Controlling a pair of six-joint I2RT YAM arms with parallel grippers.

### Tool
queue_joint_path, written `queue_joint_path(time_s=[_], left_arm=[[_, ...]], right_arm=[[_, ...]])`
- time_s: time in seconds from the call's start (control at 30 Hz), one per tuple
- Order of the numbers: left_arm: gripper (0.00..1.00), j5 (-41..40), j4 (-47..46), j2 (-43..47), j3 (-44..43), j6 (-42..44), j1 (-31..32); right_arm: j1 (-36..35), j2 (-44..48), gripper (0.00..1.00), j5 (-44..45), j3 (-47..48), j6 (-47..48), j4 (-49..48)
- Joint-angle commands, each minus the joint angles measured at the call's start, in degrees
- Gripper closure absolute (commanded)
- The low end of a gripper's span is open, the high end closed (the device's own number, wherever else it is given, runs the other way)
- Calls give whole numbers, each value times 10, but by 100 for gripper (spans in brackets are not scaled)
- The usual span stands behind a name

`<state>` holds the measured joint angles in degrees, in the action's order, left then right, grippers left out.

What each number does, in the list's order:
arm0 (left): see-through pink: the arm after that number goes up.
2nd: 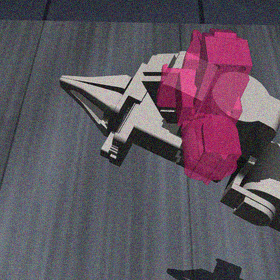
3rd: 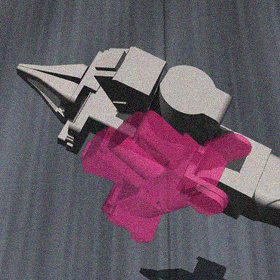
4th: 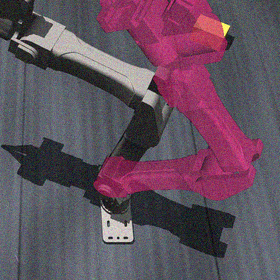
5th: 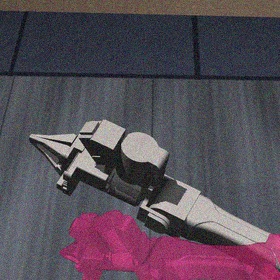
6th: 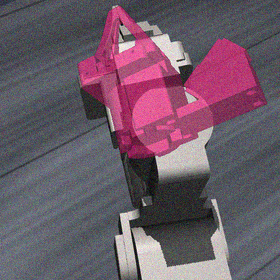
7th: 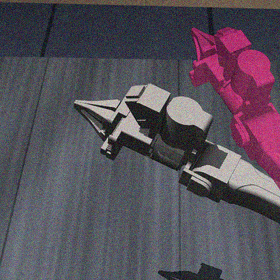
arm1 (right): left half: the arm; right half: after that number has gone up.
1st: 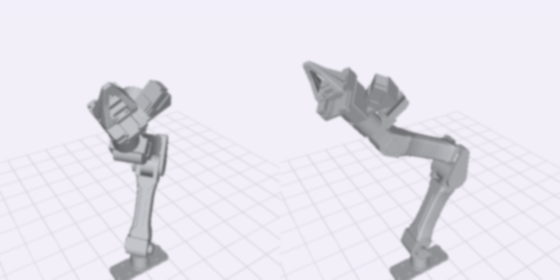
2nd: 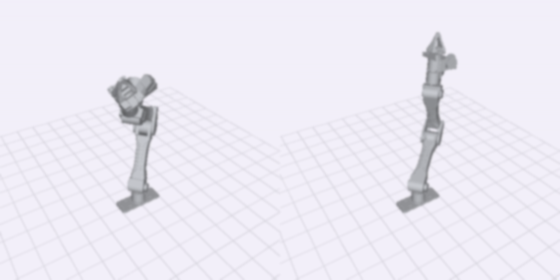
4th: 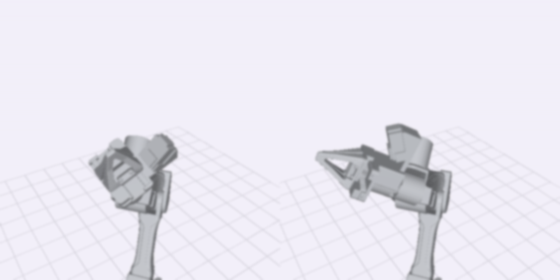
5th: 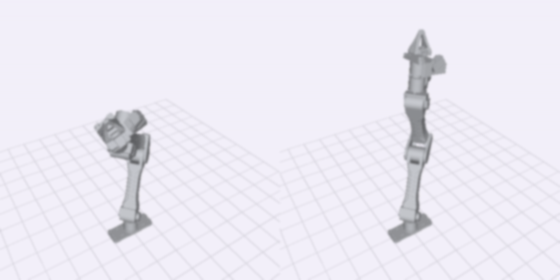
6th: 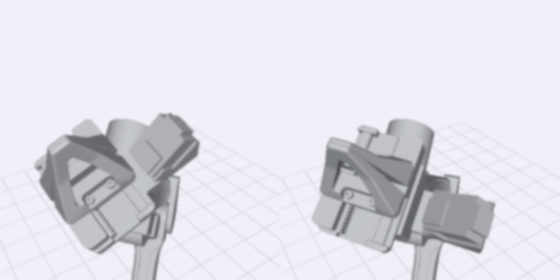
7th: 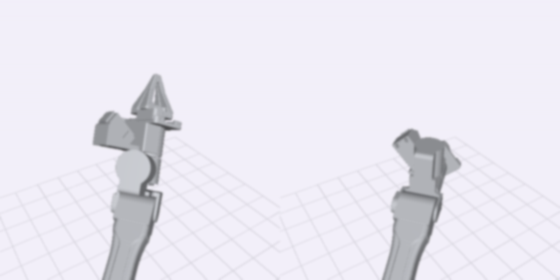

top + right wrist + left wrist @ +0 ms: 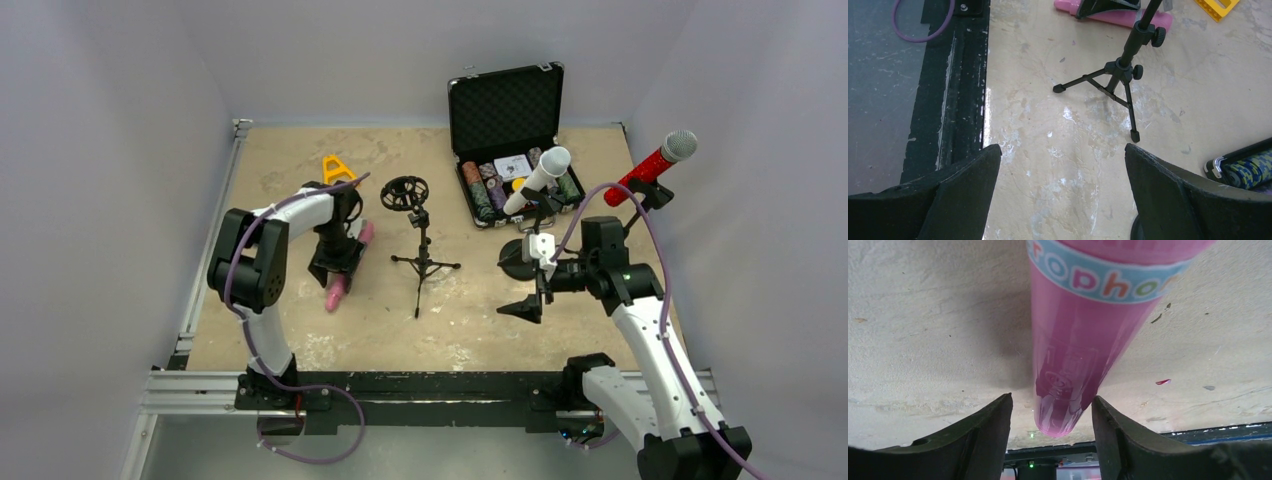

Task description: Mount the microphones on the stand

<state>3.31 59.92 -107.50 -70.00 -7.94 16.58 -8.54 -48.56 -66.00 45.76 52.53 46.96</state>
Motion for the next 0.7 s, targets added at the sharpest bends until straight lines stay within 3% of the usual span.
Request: queue_joint_path(time_s=[0.0,0.17,0.23,0.33,0.67], left_arm=[[38,-20,29,-7,-22,-3,7],[52,-19,41,-19,-36,5,7],[67,-19,40,-19,-37,7,7],[100,-19,32,-12,-32,10,6],[100,-20,-17,130,-4,-3,-21]], right_arm=[[6,12,3,-28,24,10,10],[8,16,3,-32,25,11,13],[9,19,3,-33,25,11,13],[11,23,3,-35,25,11,14],[13,28,3,-32,21,11,11]])
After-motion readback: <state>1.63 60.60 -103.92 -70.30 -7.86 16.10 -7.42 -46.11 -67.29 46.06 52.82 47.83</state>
